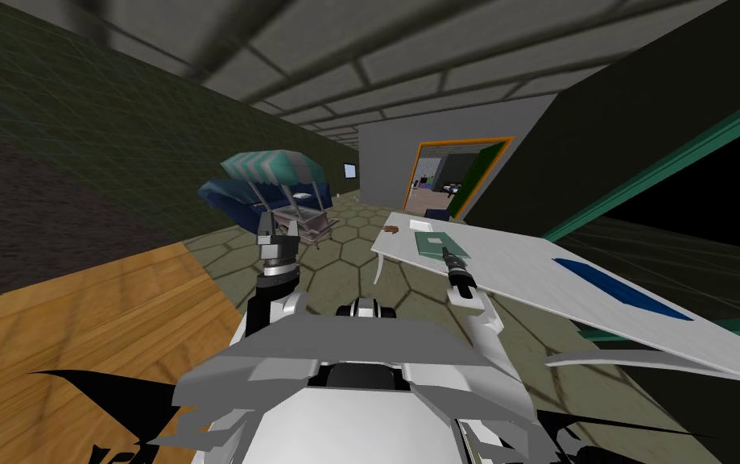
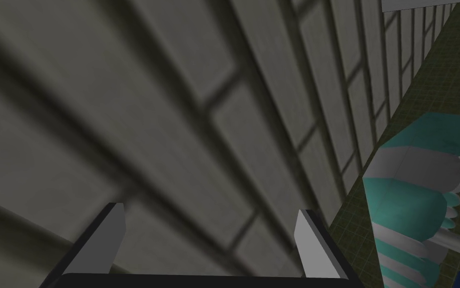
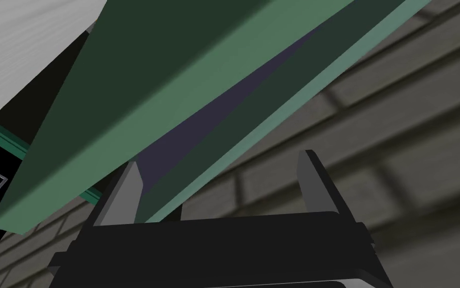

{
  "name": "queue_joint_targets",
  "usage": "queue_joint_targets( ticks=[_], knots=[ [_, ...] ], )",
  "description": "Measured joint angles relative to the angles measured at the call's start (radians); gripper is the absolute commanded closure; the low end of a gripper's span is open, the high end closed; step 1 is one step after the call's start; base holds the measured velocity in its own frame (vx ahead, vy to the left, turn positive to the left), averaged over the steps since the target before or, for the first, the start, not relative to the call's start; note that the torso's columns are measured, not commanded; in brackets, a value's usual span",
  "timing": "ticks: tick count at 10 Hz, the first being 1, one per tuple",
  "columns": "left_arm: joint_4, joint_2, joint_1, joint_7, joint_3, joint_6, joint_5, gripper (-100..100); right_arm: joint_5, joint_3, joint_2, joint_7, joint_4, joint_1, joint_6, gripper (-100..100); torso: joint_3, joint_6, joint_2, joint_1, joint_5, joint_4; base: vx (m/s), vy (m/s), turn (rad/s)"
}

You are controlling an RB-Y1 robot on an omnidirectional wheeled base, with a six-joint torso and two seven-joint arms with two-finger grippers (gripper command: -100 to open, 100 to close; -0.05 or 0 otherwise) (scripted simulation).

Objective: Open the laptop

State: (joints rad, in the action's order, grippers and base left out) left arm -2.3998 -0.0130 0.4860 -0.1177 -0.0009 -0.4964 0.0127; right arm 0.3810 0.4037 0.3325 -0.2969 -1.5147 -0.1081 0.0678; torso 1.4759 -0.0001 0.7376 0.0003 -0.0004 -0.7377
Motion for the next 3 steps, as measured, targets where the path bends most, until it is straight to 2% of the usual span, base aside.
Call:
queue_joint_targets(
  ticks=[3],
  knots=[
    [0.0,0.0,0.0,0.0,0.0,0.0,0.0,0,0.0,0.001,0.001,0.0,-0.001,0.001,0.001,0,0.0,0.0,0.0,-0.001,0.0,0.0,0.0,0.0,0.0]
  ],
)
